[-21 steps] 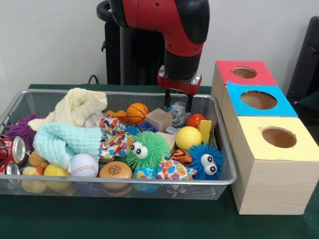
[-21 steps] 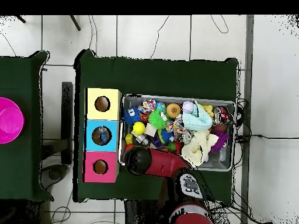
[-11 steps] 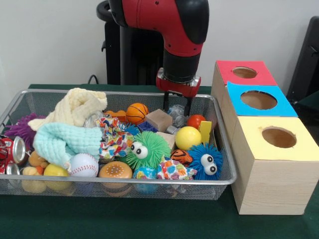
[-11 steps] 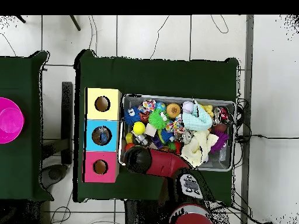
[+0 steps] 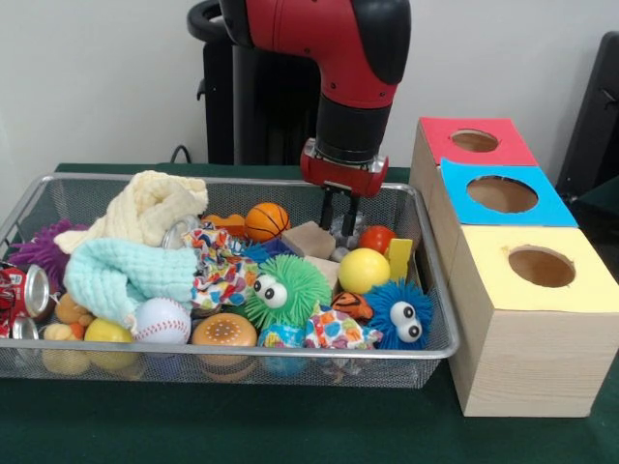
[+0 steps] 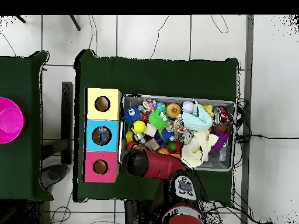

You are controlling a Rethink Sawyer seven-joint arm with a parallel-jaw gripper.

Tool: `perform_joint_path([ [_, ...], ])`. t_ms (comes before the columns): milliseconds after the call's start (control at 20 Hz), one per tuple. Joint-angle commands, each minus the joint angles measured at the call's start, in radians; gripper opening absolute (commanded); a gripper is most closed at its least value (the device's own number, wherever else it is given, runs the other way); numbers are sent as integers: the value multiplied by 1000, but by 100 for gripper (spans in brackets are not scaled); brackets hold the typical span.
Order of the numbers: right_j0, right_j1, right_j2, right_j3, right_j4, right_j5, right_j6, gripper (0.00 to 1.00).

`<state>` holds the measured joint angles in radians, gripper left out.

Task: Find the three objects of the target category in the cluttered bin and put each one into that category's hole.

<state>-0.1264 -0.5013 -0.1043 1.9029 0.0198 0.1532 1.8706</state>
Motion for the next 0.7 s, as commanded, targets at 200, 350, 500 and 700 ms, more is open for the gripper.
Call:
perform_joint_path([
  [200, 16, 163, 72, -2, 14, -144, 191, 0],
  [350, 17, 159, 72, -6, 25, -117, 189, 0],
  [500, 24, 121, 57, -1, 33, -63, 183, 0],
  [700, 34, 3, 33, 4, 41, 110, 149, 0],
])
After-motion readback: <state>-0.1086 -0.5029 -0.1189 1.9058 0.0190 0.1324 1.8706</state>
